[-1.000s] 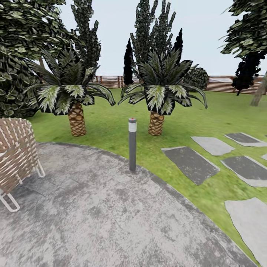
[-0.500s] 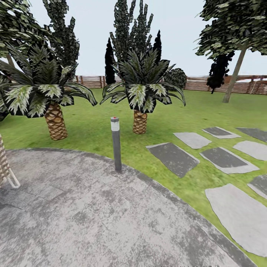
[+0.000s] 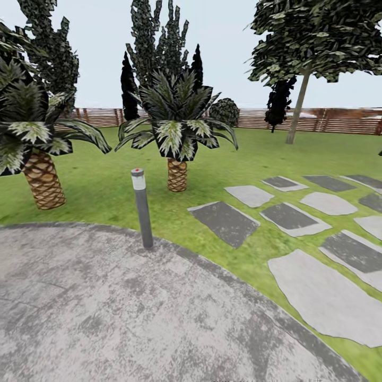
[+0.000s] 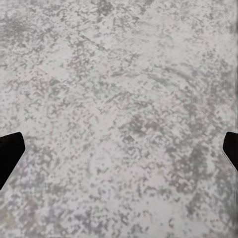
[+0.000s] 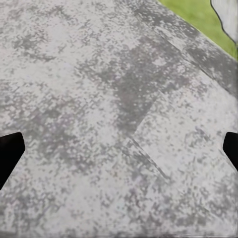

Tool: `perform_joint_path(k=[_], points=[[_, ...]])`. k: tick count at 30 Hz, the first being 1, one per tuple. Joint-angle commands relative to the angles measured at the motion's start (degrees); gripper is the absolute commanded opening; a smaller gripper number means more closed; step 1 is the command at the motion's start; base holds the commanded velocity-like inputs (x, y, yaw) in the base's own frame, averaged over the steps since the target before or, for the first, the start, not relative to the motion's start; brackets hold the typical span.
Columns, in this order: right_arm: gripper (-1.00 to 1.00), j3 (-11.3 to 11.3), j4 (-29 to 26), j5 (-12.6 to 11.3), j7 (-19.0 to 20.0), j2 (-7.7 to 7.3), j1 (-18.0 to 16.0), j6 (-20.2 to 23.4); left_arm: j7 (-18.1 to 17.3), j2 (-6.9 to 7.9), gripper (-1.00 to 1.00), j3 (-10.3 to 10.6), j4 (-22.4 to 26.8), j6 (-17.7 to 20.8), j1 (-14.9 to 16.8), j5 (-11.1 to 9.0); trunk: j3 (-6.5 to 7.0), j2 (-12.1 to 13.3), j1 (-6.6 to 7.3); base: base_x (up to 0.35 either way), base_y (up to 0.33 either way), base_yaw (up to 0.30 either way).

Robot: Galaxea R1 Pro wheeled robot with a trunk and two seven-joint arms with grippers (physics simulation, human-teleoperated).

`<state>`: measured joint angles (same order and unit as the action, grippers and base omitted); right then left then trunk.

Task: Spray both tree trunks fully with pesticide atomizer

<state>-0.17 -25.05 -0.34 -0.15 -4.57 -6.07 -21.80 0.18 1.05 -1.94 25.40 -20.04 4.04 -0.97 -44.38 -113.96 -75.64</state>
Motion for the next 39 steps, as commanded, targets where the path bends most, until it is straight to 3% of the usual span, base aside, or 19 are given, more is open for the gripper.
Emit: perform_joint_path(k=[1, 17, 39], points=[[1.00, 0.0, 0.0, 0.0, 0.0, 0.00, 0.0, 0.0, 0.0, 0.00, 1.00, 0.0, 0.0, 0.0, 0.0, 0.0, 0.00, 0.0, 0.00, 0.000, 0.000, -0.300], [1.00, 0.0, 0.0, 0.0, 0.0, 0.00, 0.0, 0.0, 0.0, 0.00, 1.00, 0.0, 0.0, 0.0, 0.0, 0.0, 0.00, 0.0, 0.00, 0.015, 0.000, -0.300], [1.00, 0.0, 0.0, 0.0, 0.0, 0.00, 0.0, 0.0, 0.1, 0.09, 1.00, 0.0, 0.0, 0.0, 0.0, 0.1, 0.00, 0.0, 0.00, 0.297, -0.096, -0.300]])
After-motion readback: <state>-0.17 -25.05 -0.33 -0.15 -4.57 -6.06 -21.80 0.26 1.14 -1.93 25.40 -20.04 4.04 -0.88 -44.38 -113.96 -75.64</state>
